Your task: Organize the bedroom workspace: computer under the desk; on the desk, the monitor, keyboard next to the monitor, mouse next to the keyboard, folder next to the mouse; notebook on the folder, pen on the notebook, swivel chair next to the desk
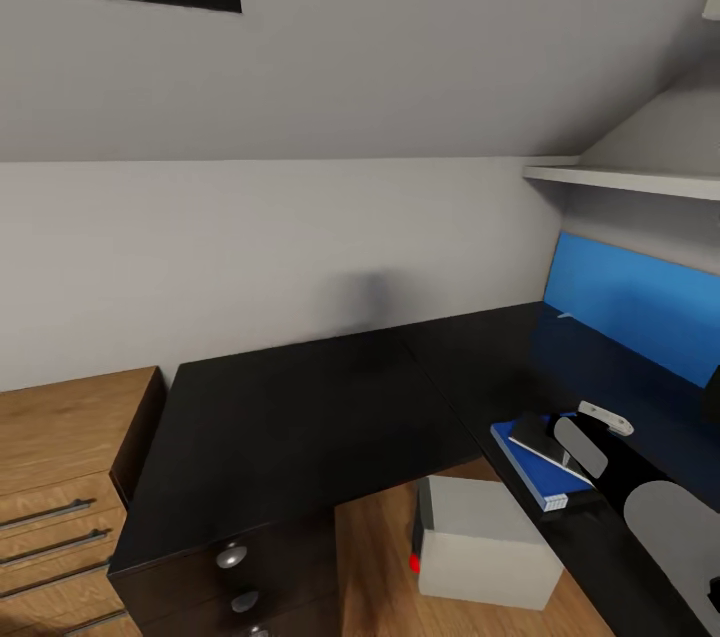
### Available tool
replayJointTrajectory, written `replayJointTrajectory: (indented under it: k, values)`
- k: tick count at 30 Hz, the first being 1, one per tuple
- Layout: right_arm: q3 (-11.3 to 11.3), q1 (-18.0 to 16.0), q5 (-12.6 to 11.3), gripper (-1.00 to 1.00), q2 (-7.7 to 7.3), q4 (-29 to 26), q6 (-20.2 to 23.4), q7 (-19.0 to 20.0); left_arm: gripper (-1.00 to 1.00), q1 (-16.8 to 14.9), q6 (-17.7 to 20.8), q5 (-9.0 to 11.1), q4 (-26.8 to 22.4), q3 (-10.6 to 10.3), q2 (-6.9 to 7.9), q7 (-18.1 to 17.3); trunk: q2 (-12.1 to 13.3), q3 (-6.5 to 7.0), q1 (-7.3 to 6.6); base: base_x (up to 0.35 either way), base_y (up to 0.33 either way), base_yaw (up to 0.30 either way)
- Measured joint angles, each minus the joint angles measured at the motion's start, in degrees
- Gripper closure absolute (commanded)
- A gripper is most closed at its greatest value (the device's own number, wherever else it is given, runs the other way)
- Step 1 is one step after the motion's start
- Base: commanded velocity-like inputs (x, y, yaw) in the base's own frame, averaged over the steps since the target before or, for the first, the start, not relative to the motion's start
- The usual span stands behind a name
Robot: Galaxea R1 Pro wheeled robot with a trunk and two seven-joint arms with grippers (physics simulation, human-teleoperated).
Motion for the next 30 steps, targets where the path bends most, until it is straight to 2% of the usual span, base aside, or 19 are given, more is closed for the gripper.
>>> replayJointTrajectory:
  k: [17, 18, 30]
  values:
    - [0.05, 0.00, 0.00, 1.00, 0.06, -0.08, 0.00, 0.00, -1.00, 0.00, -0.01, -0.03, 0.03, 0.00, -0.01, 0.00, 0.00, 0.00, 0.00, 0.000, 0.000, 0.000]
    - [0.09, 0.00, 0.00, -1.00, 0.03, -0.09, 0.00, 0.00, -1.00, 0.00, -0.01, -0.03, 0.03, 0.00, -0.01, 0.04, 0.00, 0.00, 0.00, 0.000, 0.000, 0.000]
    - [0.12, 0.01, -0.12, -1.00, 0.00, -0.18, -0.10, -0.04, -1.00, 0.00, -0.01, -0.03, 0.02, 0.01, -0.01, 0.06, 0.00, 0.00, 0.00, 0.000, 0.000, 0.000]
